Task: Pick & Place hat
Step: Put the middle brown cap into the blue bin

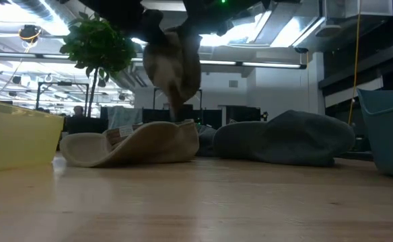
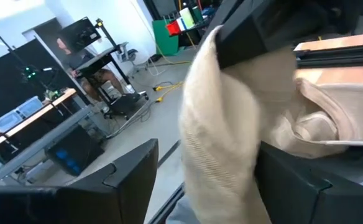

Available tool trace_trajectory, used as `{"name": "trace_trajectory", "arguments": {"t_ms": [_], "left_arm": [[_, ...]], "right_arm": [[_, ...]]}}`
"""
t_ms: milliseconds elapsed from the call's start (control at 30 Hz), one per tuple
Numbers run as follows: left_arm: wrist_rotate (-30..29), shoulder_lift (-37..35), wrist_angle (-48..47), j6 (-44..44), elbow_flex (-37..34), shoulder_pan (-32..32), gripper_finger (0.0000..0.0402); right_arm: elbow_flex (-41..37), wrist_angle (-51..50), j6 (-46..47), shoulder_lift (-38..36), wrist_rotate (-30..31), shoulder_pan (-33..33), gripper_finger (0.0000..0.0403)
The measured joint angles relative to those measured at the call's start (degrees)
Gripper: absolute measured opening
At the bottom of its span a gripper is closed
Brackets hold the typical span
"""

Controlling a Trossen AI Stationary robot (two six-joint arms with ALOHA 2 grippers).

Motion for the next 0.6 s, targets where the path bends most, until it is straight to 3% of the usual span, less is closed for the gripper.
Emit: {"name": "trace_trajectory", "arguments": {"t_ms": [333,600], "left_arm": [[-2.58,0.00,-6.08,-0.03,0.00,0.19,0.0191],[-9.46,0.00,-6.03,6.19,0.00,0.21,0.0081]], "right_arm": [[-0.02,-0.08,-0.16,0.00,0.02,0.00,0.0007],[-0.02,-4.07,0.28,0.00,-0.44,0.02,0.0008]]}}
